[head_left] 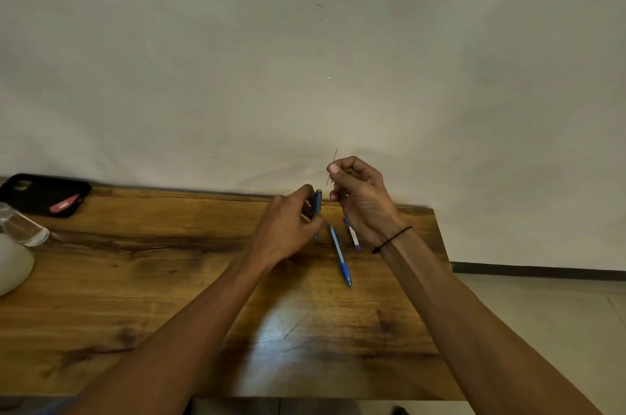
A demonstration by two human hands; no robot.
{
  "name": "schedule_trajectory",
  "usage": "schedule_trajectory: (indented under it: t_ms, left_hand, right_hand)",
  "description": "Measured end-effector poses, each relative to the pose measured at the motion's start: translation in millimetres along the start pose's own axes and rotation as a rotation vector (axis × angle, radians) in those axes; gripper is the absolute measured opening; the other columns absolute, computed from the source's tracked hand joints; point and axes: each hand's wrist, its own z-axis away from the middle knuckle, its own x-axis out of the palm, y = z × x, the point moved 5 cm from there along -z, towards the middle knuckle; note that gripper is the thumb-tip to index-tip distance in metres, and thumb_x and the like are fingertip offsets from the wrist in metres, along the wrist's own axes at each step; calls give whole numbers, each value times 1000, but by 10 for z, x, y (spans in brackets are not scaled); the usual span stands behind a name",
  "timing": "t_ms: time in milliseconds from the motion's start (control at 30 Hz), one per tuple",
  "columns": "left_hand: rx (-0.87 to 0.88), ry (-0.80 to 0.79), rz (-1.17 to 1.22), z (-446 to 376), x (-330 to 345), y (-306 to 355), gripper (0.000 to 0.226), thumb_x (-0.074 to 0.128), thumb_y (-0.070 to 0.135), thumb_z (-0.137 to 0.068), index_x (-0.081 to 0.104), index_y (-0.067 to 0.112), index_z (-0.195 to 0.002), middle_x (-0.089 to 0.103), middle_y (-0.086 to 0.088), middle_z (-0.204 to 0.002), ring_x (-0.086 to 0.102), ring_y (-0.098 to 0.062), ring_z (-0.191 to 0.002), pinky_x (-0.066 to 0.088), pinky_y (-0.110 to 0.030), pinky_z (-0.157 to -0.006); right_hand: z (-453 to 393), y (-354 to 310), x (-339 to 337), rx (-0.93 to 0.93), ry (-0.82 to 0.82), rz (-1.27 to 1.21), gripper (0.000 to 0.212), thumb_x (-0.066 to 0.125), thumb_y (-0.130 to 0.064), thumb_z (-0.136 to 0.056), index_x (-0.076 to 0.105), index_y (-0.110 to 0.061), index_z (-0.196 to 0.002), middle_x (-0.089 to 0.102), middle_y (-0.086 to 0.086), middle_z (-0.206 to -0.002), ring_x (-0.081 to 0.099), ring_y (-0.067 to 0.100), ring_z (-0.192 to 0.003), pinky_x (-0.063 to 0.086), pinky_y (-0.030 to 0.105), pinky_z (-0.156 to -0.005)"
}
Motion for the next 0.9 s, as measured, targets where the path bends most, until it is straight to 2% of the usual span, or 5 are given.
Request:
schedule_trajectory:
  t_ms: [200, 400, 567, 667, 900]
  left_hand:
    - [54, 32, 31, 9, -51, 74, 24, 71, 25, -93, 52, 35, -104, 67, 13, -89, 68, 1, -72, 55, -16, -61]
    - [51, 44, 41, 14, -74, 73, 25, 72, 23, -94, 60, 26, -116, 67, 10, -92, 68, 0, -71, 52, -13, -62]
    - [38, 44, 39, 15, -92, 96, 30, 72, 22, -95, 61, 22, -123, 73, 2, -99, 72, -11, -77, 62, -27, -71]
    - [33, 34, 36, 21, -105, 108, 30, 72, 22, -95, 60, 21, -123, 75, -3, -104, 74, -16, -81, 65, -36, -76]
    - [26, 33, 41, 32, -114, 120, 29, 72, 21, -96, 61, 20, -122, 76, -5, -105, 74, -16, -82, 65, -35, -77]
  right_hand:
    - [13, 43, 54, -19, 20, 23, 7, 65, -4, -98, 63, -6, -91, 54, 2, -86, 49, 12, -75, 47, 32, -69]
    - [15, 30, 60, -55, 45, 8, 6, 63, -5, -100, 59, -1, -100, 50, 5, -88, 49, 12, -74, 58, 30, -73]
    - [37, -25, 83, -98, 39, 58, 5, 62, -2, -99, 59, 1, -101, 53, 5, -88, 54, 9, -74, 57, 30, -73]
    - [42, -33, 117, -114, 31, 87, 4, 61, -1, -99, 60, 3, -102, 54, 8, -88, 55, 13, -79, 56, 36, -78]
    - [33, -26, 112, -128, 27, 92, 4, 62, 0, -99, 60, 3, -100, 54, 8, -87, 56, 14, -77, 56, 34, -75]
